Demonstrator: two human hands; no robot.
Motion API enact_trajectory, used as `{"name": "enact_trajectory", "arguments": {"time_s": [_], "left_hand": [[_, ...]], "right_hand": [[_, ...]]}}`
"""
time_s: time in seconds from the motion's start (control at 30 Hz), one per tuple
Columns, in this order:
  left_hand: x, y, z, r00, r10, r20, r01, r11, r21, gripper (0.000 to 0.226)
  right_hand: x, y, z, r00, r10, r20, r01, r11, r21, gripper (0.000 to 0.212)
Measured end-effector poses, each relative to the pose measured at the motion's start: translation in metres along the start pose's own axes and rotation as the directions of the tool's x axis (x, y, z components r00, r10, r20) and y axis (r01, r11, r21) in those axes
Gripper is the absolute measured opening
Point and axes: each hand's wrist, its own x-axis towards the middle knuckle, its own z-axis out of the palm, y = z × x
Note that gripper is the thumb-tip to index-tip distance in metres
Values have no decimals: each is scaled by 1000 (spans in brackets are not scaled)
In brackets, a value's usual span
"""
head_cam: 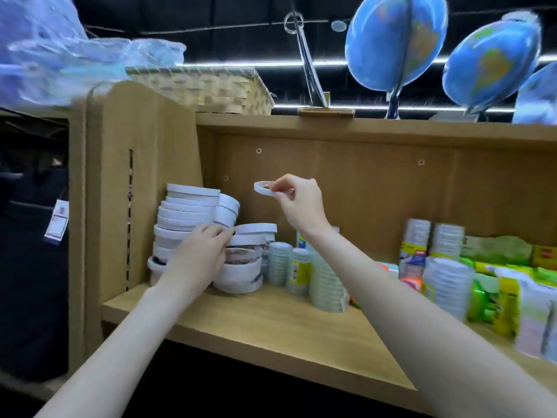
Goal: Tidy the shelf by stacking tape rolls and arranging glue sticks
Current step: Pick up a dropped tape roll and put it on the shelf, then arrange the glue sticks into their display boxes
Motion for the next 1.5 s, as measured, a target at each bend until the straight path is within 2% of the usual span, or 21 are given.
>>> {"name": "enact_trajectory", "arguments": {"time_s": [0.03, 0.1, 0.17, 0.2, 0.37, 0.47, 0.53, 0.73, 0.9, 1.03, 1.13, 1.2, 1.23, 1.3, 1.37, 1.5], "left_hand": [[-2, -3, 1, 1000, 3, 17, -4, 999, 51, 50], [-7, -4, 2, 999, 10, 40, -16, 990, 140, 58], [-10, 1, -1, 1000, -13, 29, 9, 991, 133, 57], [-12, 5, -4, 999, -36, 7, 35, 994, 103, 54], [-16, 36, -14, 985, -132, -112, 120, 987, -106, 29], [-12, 63, -11, 987, -130, -96, 103, 963, -250, 41], [-9, 83, -9, 987, -117, -110, 77, 947, -310, 41], [15, 178, 8, 995, -1, -104, -44, 899, -435, 38], [37, 261, 24, 995, 70, -70, -99, 784, -614, 39], [49, 323, 32, 991, 134, -10, -99, 676, -730, 47], [57, 359, 39, 977, 207, 47, -96, 627, -773, 60], [63, 379, 44, 965, 252, 71, -116, 653, -749, 67], [66, 386, 48, 961, 265, 82, -127, 684, -719, 69], [71, 397, 54, 959, 269, 91, -146, 742, -655, 72], [75, 404, 60, 963, 261, 70, -161, 762, -628, 71], [75, 405, 69, 968, 251, 0, -194, 751, -631, 60]], "right_hand": [[5, 4, 10, 999, 16, 29, -15, 999, -42, 18], [12, 14, 26, 978, 59, 201, -23, 984, -179, 25], [12, 18, 33, 928, 113, 354, -23, 968, -249, 32], [9, 16, 30, 922, 122, 368, -37, 973, -230, 37], [-27, 0, -28, 972, 17, 233, 20, 987, -158, 41], [-62, 0, -85, 982, 10, 188, 17, 989, -145, 36], [-82, 2, -118, 989, 22, 145, 0, 989, -150, 33], [-129, 33, -226, 995, 96, 4, -91, 955, -281, 27], [-156, 76, -309, 979, 188, -76, -202, 862, -464, 30], [-187, 119, -361, 913, 408, -13, -329, 717, -615, 41], [-211, 133, -381, 844, 512, 157, -319, 717, -620, 46], [-223, 138, -387, 792, 547, 272, -260, 704, -660, 44], [-228, 142, -388, 800, 528, 285, -235, 713, -660, 41], [-232, 150, -391, 866, 443, 233, -223, 758, -613, 29], [-234, 156, -394, 899, 395, 188, -229, 791, -567, 22], [-227, 158, -403, 897, 421, 136, -345, 858, -380, 25]]}}
